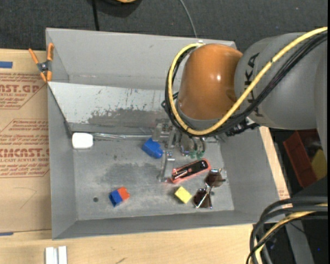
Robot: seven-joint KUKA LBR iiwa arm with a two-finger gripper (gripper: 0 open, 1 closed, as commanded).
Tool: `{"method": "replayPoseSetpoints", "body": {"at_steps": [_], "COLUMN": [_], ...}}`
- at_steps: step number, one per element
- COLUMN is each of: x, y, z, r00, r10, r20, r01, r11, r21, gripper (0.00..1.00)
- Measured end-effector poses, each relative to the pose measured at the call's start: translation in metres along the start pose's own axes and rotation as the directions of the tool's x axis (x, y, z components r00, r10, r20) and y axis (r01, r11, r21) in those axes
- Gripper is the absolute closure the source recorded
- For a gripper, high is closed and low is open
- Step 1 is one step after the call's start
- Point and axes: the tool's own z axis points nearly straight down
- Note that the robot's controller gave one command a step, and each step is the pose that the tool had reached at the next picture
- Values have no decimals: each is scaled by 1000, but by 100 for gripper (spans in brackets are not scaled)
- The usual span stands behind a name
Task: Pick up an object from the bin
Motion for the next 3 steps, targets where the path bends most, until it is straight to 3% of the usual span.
{"method": "replayPoseSetpoints", "body": {"at_steps": [1,2,3], "x": [-13,3,7], "y": [-27,-69,-91], "z": [19,52,68], "r00": [1000,1000,1000], "r10": [7,23,0], "r20": [-1,4,-6], "r01": [-7,-23,0], "r11": [1000,1000,1000], "r21": [1,-1,3], "gripper": [0,0,0]}}
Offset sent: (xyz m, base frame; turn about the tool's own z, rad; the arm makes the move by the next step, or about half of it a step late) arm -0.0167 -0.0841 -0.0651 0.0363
